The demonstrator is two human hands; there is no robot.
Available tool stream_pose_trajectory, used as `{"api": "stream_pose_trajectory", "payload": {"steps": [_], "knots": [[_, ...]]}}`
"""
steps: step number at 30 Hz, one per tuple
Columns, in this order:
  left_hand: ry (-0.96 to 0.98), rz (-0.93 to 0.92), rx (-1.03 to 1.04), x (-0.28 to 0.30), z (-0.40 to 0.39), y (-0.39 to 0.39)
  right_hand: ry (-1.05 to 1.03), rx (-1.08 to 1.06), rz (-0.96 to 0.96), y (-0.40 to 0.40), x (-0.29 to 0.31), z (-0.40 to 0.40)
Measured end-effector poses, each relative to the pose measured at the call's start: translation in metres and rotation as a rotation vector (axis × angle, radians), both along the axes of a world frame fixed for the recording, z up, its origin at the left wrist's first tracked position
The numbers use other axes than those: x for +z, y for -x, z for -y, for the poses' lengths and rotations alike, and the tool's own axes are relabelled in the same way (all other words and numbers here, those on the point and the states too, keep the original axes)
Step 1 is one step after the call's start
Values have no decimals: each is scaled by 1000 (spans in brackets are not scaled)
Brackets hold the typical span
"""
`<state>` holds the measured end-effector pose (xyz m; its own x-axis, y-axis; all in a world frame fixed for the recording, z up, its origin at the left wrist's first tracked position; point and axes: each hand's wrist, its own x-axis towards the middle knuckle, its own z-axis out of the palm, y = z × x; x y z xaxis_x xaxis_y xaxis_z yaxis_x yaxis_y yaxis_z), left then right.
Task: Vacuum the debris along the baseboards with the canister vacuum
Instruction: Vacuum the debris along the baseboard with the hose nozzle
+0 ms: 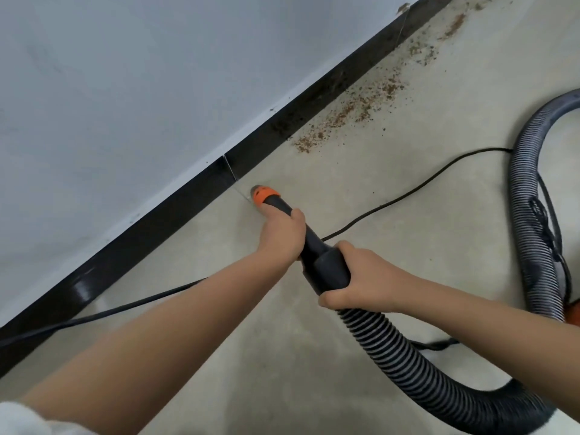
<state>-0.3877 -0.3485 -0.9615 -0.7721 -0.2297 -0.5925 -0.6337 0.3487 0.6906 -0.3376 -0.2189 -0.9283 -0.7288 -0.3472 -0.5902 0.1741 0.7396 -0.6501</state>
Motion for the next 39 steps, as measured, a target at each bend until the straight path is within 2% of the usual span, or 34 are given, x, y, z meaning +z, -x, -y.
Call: {"api": "stream_pose_trajectory", "payload": {"steps": [8, 20, 31, 39], "knots": [[70, 8, 12, -7, 10, -33, -8, 57, 20, -26, -5, 5], [164, -63, -108, -9, 15, 29, 49, -91, -47, 18, -25, 26], [82, -55, -563, -6, -42, 10, 31, -426, -6, -43, -30, -13], [9, -60, -603, -4, -84, -11, -16, -539, 31, -70, -13, -39]]}}
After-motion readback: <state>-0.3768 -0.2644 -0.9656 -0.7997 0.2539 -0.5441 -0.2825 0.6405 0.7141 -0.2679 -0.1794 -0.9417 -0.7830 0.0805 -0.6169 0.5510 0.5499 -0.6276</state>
